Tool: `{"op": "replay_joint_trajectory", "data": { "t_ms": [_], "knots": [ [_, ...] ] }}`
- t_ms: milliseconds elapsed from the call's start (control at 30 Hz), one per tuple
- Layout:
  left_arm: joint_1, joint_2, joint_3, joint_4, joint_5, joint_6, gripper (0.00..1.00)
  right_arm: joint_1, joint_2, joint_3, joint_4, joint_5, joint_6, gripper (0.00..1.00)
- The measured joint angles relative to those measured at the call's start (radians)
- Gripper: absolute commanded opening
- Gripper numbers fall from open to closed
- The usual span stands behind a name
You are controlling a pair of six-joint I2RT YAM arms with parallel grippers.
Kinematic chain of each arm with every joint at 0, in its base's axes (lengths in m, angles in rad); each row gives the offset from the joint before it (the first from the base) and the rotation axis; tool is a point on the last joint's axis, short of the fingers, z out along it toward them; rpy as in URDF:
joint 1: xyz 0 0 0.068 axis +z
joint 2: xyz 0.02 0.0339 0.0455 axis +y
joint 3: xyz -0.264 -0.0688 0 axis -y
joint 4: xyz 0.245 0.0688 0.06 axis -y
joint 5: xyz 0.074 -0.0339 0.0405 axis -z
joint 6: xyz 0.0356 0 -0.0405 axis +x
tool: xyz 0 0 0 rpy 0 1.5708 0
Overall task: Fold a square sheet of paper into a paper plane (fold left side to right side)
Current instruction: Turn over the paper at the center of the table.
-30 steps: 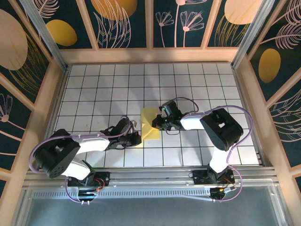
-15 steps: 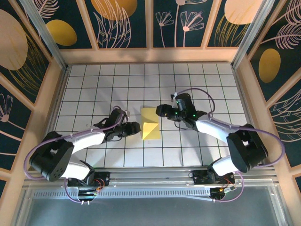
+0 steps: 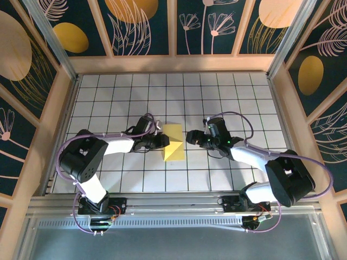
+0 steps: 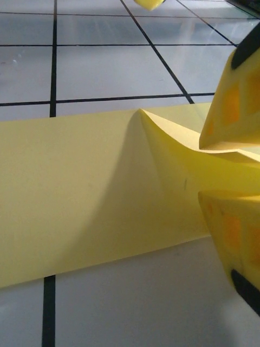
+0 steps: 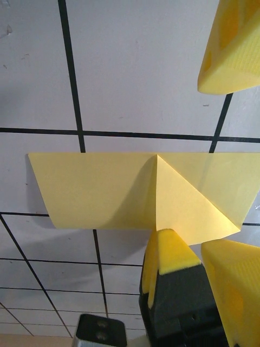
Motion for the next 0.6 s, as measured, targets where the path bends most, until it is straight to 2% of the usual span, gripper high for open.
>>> {"op": "replay_joint_trajectory", "data": {
  "t_ms": [200, 400, 600],
  "knots": [
    [0.0, -0.033, -0.037, 0.057, 0.012, -0.013, 0.06, 0.0, -0.001, -0.025, 0.043, -0.06, 0.003, 0.62],
    [0.0, -0.163, -0.147, 0.171, 0.012, -0.083, 0.04, 0.03, 0.07, -0.045, 0.193, -0.14, 0.045, 0.57],
    [0.0, -0.222, -0.219, 0.28, 0.012, -0.168, 0.03, 0.071, 0.19, -0.05, 0.392, -0.184, 0.116, 0.56]
  ]
}}
